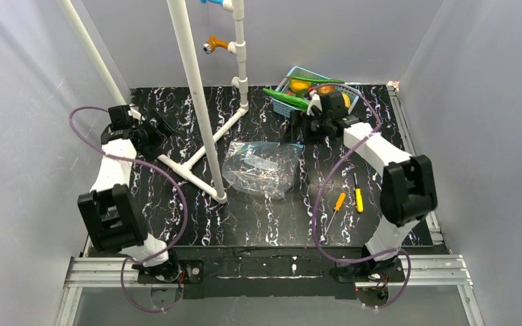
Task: Place the food in the zip-top bag and seal the zipper
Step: Pick up the zipper food storage bag at the center of the board.
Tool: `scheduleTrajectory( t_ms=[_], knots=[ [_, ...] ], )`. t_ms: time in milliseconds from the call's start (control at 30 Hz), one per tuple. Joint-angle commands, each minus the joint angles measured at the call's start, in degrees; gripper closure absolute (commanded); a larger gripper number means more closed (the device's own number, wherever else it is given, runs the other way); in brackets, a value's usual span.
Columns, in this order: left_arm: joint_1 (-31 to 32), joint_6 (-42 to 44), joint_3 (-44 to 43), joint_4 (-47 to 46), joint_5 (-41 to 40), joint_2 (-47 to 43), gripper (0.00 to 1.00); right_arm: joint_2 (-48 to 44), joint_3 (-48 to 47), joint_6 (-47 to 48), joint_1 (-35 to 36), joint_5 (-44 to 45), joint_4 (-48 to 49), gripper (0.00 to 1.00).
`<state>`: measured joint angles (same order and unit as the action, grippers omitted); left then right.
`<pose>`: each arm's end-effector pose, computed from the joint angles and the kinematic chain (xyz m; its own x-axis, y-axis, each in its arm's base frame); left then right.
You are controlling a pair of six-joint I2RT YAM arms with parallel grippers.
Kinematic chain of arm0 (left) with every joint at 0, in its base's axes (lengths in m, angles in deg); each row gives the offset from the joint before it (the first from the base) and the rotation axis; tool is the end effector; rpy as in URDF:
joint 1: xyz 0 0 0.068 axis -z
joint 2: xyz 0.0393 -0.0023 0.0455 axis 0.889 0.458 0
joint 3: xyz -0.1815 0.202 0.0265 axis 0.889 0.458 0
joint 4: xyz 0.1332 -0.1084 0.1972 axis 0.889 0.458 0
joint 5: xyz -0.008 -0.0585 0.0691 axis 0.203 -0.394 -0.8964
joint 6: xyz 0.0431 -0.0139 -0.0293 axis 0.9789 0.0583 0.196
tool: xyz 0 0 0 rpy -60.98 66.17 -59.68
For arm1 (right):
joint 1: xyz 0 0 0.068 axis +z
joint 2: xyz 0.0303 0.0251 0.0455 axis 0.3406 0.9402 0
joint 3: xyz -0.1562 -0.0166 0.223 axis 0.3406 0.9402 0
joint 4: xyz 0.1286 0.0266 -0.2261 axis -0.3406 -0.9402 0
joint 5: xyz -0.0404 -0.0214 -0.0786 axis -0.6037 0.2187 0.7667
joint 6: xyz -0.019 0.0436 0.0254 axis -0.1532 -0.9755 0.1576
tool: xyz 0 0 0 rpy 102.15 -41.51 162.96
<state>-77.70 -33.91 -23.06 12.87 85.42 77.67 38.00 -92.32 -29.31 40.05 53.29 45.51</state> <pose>0.3149 0.0704 0.2912 -0.5593 -0.6464 -0.5189 -0.3041 0.7424 -0.5970 0.3488 0.1424 0.2662 -0.7756 0.0607 -0.6283 -0.3420 0.7961 0.4992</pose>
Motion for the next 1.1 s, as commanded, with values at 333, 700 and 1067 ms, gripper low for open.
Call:
scheduleTrajectory(
  t_ms=[333, 700, 1067],
  knots=[
    [3.87, 2.2, -0.54, -7.63, 22.15, 12.19, 0.0, 27.32, -38.12, 25.75, 2.35, -9.14, -18.14, 0.0],
    [10.55, 6.84, -0.7, -5.37, 17.16, 10.37, 0.01, 29.12, -32.44, 25.13, 8.27, 4.45, -13.76, 0.0],
    [14.08, 8.24, -1.33, -4.02, 15.95, 12.82, 0.0, 30.0, -29.85, 22.21, 12.39, 8.62, -8.98, 0.22]
  ],
)
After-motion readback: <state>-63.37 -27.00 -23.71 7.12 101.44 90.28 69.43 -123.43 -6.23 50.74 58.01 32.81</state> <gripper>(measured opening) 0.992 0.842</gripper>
